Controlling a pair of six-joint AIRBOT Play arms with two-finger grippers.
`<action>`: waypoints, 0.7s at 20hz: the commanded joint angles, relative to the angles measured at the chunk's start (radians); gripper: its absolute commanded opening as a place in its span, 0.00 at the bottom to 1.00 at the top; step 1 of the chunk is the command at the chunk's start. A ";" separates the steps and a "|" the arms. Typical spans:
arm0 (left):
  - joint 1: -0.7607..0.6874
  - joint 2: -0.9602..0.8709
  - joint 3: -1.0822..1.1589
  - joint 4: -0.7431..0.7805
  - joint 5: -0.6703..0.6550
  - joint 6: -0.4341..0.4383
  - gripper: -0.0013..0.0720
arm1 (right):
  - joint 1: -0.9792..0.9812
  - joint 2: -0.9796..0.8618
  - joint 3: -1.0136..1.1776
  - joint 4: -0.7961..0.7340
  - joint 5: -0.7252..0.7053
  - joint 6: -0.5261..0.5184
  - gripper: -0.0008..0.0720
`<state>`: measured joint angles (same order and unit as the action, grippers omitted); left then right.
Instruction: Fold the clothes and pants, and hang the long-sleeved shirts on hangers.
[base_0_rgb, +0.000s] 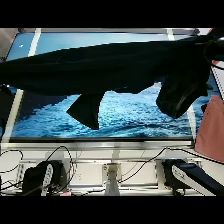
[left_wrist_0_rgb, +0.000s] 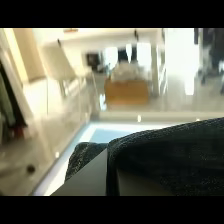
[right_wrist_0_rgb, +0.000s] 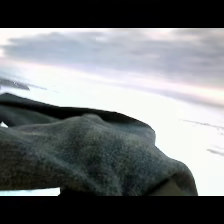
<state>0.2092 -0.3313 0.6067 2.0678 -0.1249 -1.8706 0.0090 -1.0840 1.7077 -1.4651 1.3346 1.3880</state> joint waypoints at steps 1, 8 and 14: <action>0.050 0.011 0.005 0.000 0.201 -0.007 0.06 | -0.002 0.041 0.006 -0.027 0.218 -0.021 0.09; 0.014 -0.166 0.005 -0.097 0.042 -0.008 0.06 | -0.002 -0.024 -0.053 -0.027 0.130 -0.021 0.09; -0.086 -0.626 0.009 -0.125 0.450 -0.007 0.06 | -0.003 -0.350 -0.096 -0.046 -0.119 -0.054 0.08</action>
<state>0.1535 -0.7605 0.6121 1.9648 0.0937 -1.8778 0.0067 -1.2892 1.6260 -1.4990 1.3556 1.3602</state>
